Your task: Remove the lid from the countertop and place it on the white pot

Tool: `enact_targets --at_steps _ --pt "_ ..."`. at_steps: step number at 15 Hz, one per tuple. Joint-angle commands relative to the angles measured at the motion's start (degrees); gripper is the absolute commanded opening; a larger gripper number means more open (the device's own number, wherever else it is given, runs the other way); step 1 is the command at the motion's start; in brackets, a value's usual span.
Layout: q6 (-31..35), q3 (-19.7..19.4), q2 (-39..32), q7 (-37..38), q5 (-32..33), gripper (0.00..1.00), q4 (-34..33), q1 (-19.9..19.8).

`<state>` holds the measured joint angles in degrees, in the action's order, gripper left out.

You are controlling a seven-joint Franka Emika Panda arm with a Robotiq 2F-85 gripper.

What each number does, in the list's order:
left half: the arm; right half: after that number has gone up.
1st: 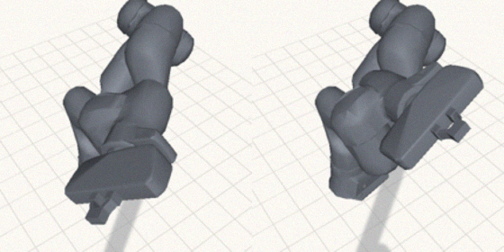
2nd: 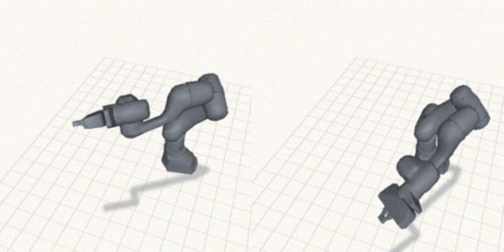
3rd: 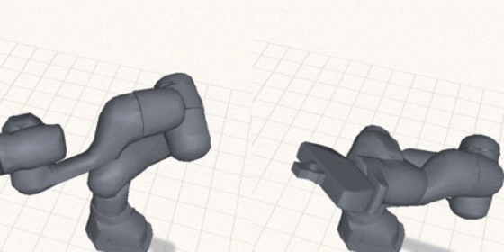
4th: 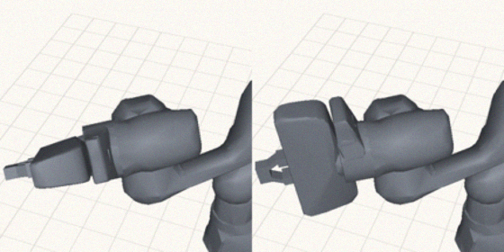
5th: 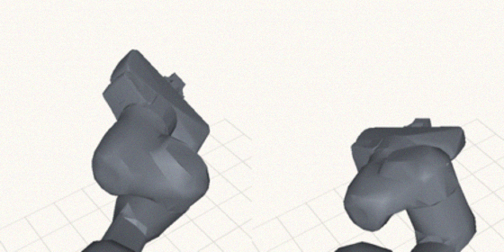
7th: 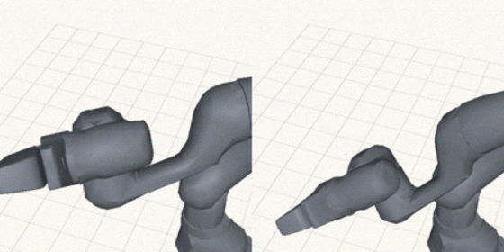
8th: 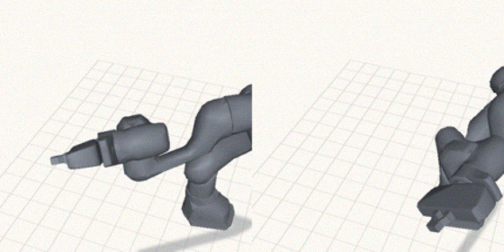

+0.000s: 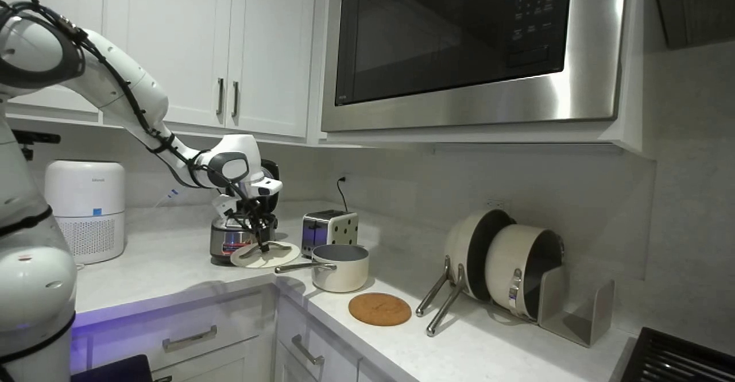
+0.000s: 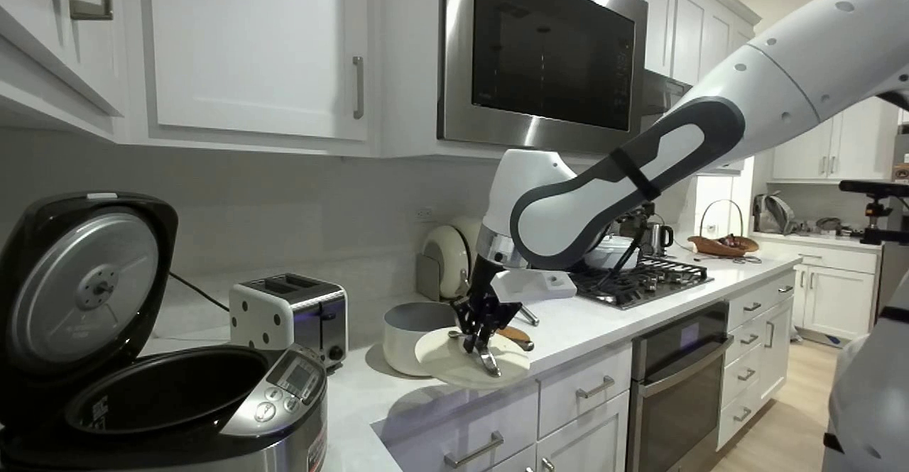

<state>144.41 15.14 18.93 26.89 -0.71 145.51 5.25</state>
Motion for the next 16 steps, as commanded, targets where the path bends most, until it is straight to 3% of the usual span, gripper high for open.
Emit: enact_targets --at_steps 1,10,16 --pt "0.7 1.5 -1.0 3.4 2.9 0.06 -3.4 -1.3" --pt "7.2 1.4 -6.8 4.8 11.8 0.06 -5.8 -3.7" --pt "9.0 -0.7 -13.5 5.2 14.6 0.06 -11.9 -4.0"
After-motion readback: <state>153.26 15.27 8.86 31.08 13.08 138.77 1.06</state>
